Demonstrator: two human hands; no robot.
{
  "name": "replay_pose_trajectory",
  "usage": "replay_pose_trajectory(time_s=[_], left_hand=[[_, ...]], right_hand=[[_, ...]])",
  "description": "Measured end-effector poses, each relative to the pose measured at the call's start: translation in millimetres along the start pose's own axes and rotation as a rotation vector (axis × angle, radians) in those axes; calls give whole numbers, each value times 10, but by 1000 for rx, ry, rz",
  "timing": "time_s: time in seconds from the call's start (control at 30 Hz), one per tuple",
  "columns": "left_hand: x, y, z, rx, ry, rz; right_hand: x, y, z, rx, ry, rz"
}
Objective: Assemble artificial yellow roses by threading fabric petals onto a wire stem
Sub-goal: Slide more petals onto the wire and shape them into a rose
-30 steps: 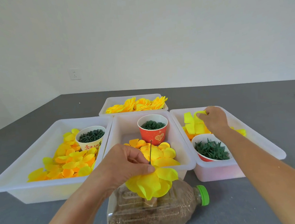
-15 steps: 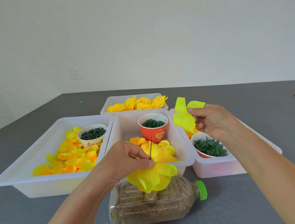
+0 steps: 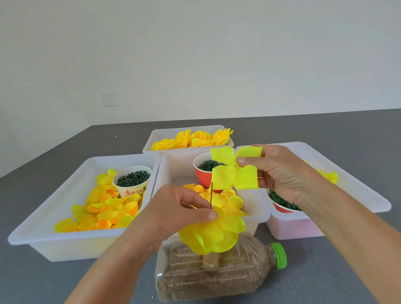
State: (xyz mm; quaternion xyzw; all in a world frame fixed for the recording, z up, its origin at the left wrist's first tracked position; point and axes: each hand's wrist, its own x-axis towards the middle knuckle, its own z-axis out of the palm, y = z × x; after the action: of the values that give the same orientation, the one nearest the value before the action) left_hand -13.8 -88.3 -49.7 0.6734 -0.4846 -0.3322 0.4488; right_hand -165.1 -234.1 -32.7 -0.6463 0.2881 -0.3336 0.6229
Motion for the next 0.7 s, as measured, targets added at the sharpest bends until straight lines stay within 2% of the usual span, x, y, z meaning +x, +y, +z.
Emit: replay_pose_trajectory(time_s=[0.2, 0.37, 0.53, 0.7], left_hand=[[-1, 163, -57, -98, 109, 105], [29, 262, 34, -202, 109, 164], [45, 225, 54, -295, 233, 189], [58, 215, 74, -357, 344, 263]], right_hand=[[-64, -20, 6, 55, -88, -62], [-171, -79, 96, 76, -159, -28], [-212, -80, 131, 118, -199, -10], [-260, -106, 137, 69, -202, -76]])
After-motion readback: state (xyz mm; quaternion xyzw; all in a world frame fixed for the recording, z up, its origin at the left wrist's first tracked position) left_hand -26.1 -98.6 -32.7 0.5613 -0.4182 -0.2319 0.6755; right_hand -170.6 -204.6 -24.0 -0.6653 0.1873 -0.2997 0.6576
